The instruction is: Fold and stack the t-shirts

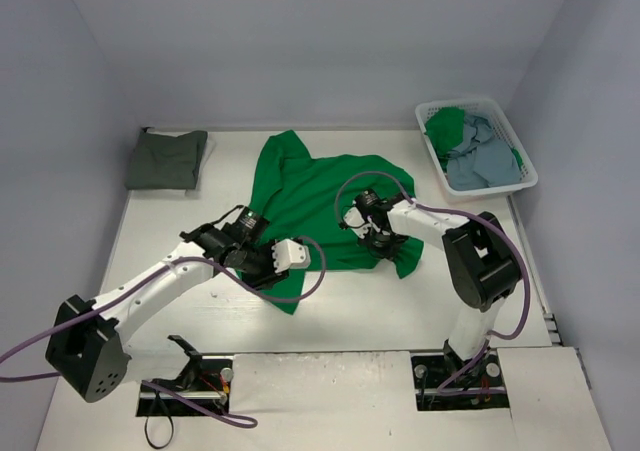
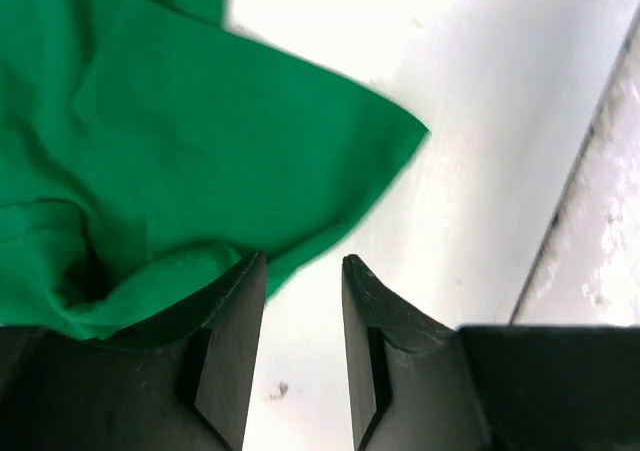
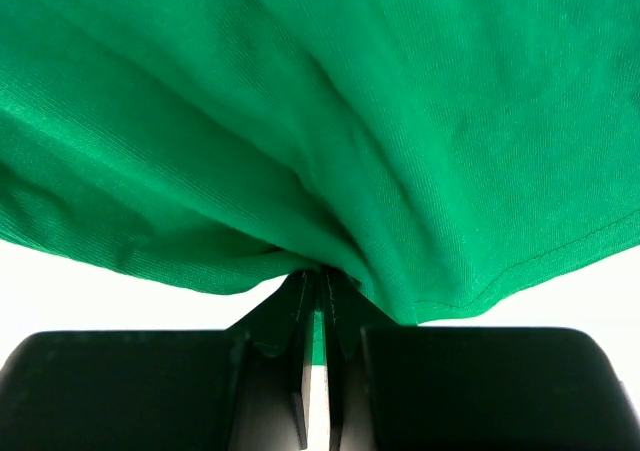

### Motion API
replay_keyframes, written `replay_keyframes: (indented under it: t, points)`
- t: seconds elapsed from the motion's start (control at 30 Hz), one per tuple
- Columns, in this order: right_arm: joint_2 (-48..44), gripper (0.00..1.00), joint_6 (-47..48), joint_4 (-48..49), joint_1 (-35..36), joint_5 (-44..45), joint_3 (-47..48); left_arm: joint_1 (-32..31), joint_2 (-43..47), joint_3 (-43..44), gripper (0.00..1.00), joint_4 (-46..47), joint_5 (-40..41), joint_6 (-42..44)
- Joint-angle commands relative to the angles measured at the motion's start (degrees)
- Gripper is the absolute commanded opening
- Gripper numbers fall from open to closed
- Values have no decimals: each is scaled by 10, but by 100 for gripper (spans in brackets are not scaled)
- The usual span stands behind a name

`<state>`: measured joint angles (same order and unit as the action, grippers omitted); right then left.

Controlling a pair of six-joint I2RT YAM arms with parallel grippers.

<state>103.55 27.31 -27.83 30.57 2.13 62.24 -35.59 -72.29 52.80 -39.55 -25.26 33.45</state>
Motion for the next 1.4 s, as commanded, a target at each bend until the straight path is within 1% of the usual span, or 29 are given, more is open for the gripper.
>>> replay_keyframes:
  t: [0.0,0.03,0.13,0.23,0.33,0.43,0.5,0.6,0.63,0.7,0.77,0.8,0.83,0.97,1.07,1.37]
  points:
    - [-7,0,-5,-4,7,-34,-5,-9,29,11,32,-80,20,63]
    - [-5,0,-4,-4,7,-33,-5,-9,28,10,32,-104,25,69]
    - [-5,0,-6,-5,7,-36,-2,-10,23,-15,36,-113,42,89]
    - [-4,0,-9,-5,7,-42,3,-14,17,-54,36,-80,76,98]
    - [-4,0,-12,-4,8,-46,1,-14,-10,-83,37,-45,111,112]
    - [-9,0,-14,-4,9,-48,-5,-15,-39,-97,37,-18,120,116]
    - [-12,0,-14,-5,11,-52,-12,-16,-37,-99,38,-1,124,111]
    - [-18,0,-14,-4,11,-52,-21,-18,-9,-102,38,28,125,106]
    - [-19,0,-14,-5,11,-52,-22,-18,6,-103,43,39,126,105]
    - [-20,0,-14,-4,11,-52,-23,-19,18,-104,50,45,123,107]
    - [-20,0,-14,-4,11,-54,-22,-23,37,-99,54,44,126,104]
    - [-18,0,-15,-3,11,-56,-22,-22,45,-98,58,44,124,105]
    - [-17,0,-15,-3,11,-57,-21,-23,63,-99,69,47,124,108]
    - [-10,0,-16,-3,12,-61,-20,-22,79,-99,72,40,122,113]
    - [-10,0,-16,-2,12,-63,-20,-22,68,-100,72,36,120,115]
    - [-12,0,-17,-2,12,-78,-25,-28,29,-112,72,71,101,127]
